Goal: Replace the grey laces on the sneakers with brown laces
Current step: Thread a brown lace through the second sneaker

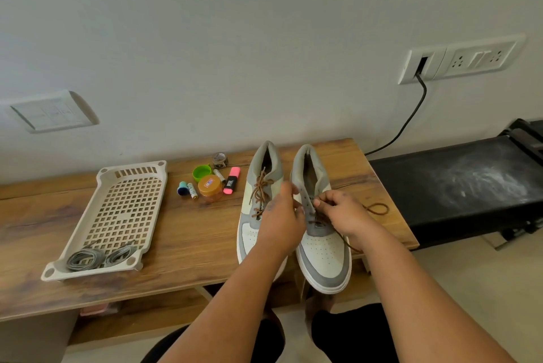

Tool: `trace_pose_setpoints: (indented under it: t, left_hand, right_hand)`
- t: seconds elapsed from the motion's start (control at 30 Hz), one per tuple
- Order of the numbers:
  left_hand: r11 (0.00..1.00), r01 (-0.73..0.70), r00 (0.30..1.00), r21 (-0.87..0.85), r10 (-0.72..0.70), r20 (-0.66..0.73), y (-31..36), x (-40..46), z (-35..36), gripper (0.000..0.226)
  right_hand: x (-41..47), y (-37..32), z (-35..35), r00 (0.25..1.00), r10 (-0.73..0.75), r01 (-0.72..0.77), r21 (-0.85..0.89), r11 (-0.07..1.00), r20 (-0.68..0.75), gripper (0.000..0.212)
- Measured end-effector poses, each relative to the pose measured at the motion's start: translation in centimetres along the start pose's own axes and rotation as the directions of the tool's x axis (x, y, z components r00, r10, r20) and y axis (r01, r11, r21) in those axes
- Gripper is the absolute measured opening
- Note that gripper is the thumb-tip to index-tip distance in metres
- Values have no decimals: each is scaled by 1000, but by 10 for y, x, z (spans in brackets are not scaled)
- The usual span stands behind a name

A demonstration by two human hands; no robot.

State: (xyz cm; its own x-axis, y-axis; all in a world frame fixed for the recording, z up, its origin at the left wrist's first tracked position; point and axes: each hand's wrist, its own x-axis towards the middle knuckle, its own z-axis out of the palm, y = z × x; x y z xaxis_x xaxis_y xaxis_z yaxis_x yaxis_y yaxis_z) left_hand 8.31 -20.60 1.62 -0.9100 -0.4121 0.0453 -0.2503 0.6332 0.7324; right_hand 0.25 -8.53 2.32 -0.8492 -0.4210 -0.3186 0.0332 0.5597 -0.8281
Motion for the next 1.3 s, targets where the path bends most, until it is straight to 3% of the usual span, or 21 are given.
trace_pose_setpoints:
  t: [0.13, 0.43, 0.67, 0.73, 0.77, 0.8, 0.83, 0.87, 0.9, 0.93, 0.97, 1.0, 1.03, 1.07, 1.1, 1.13, 1.2, 1.3]
  left_hand:
    - [996, 91, 995, -9, -91, 27, -5, 5, 1, 9]
    - [985, 78, 996, -153, -83, -25, -9, 1, 7, 11]
    - [998, 23, 1000, -65, -22, 14, -6, 8, -6, 9]
    - [978, 42, 999, -204, -42, 5, -3, 8, -19, 13]
    - [896, 91, 996, -435, -89, 26, 1, 7, -27, 14]
    - [687, 142, 990, -713, -115, 86, 6, 6, -35, 15]
    - [379, 192, 981, -905, -79, 175, 9, 5, -45, 16]
    - [92, 238, 971, -967, 0, 239, 8, 5, -57, 19]
    - [-89, 278, 959, -956, 74, 272, 8, 3, -69, 24]
    - [-137, 314, 946, -940, 125, 298, 6, 2, -77, 26]
    - [-69, 335, 938, -940, 125, 325, 6, 1, -83, 24]
    - [123, 322, 942, -939, 58, 331, 4, 2, -83, 23]
    - [396, 290, 951, -871, -18, 308, 5, 2, -79, 25]
    - [648, 250, 963, -720, -88, 256, 5, 1, -73, 30]
    - [807, 209, 974, -552, -124, 189, 5, 0, -63, 34]
    - [903, 158, 985, -399, -115, 130, 4, 0, -52, 33]
    - [996, 46, 997, -73, -41, 64, 2, 0, -33, 27]
    - [938, -41, 998, 344, 24, 52, 2, 3, -14, 32]
  right_hand:
    - [0, -1, 3, 1000, -8, 8, -16, 1000, 5, 16]
    - [-1, -4, 4, 997, -78, 76, -120, 990, -16, 19]
    - [0, -7, 0, 989, -145, 131, -272, 953, -31, 18]
    - [1, -6, -1, 989, -143, 131, -277, 952, -24, 18]
    - [1, -6, -1, 990, -140, 128, -277, 952, -21, 18]
    - [0, -6, -2, 990, -136, 125, -278, 952, -20, 17]
    - [0, -6, -3, 991, -134, 124, -281, 952, -19, 18]
    - [0, -7, -3, 991, -136, 125, -288, 949, -19, 18]
    - [0, -7, -3, 990, -139, 127, -303, 944, -16, 18]
    - [-1, -8, -3, 990, -143, 131, -320, 938, -13, 19]
    - [-1, -9, -4, 989, -144, 133, -330, 934, -11, 19]
    - [-2, -9, -4, 990, -143, 131, -335, 933, -11, 19]
    - [-2, -9, -4, 990, -142, 130, -339, 932, -12, 19]
    - [-2, -10, -4, 990, -140, 127, -343, 931, -13, 19]
    - [-3, -10, -4, 990, -138, 124, -346, 930, -16, 19]
    - [-3, -10, -3, 990, -139, 123, -347, 930, -20, 19]
    - [-3, -10, -2, 988, -150, 130, -353, 927, -28, 18]
    - [-4, -10, -2, 985, -171, 151, -352, 924, -26, 17]
